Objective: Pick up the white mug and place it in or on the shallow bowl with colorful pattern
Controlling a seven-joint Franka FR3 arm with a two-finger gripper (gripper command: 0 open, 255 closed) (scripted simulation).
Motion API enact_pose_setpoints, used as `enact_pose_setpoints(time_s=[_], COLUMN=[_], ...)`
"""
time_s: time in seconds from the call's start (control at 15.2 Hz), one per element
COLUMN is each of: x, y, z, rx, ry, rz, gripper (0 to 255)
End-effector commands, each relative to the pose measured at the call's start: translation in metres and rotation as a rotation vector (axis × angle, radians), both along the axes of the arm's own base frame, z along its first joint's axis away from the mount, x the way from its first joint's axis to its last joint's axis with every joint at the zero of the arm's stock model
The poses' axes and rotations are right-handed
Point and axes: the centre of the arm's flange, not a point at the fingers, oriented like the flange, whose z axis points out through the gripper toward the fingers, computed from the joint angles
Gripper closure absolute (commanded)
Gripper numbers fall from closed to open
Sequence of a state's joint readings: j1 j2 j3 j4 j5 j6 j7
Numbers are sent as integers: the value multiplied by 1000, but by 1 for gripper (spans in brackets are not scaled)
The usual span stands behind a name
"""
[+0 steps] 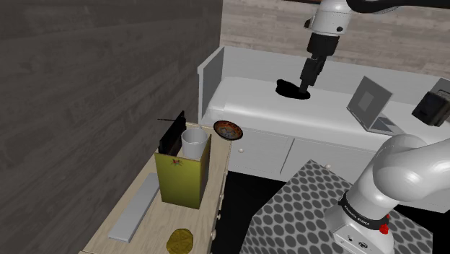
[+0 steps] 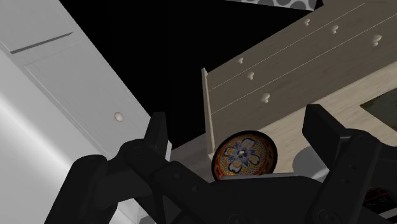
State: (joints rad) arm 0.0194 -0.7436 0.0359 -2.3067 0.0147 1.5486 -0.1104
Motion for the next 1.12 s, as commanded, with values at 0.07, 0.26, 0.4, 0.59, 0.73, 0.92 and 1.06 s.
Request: enact_pose_setpoints(time_s=[0.07, 0.26, 0.4, 0.59, 0.73, 0.92, 1.06], x=[7, 26, 39, 59, 72, 91, 105], y=[9, 37, 56, 84, 103, 131, 150], z=[-7, -26, -39, -59, -72, -91, -104], rx=[-1, -3, -5, -7, -8, -11, -12], ry=[-2, -8, -12, -17, -21, -27, -31], rz=[1, 6, 9, 13, 16, 20, 23], gripper=[0, 0, 0, 0, 0, 0, 0])
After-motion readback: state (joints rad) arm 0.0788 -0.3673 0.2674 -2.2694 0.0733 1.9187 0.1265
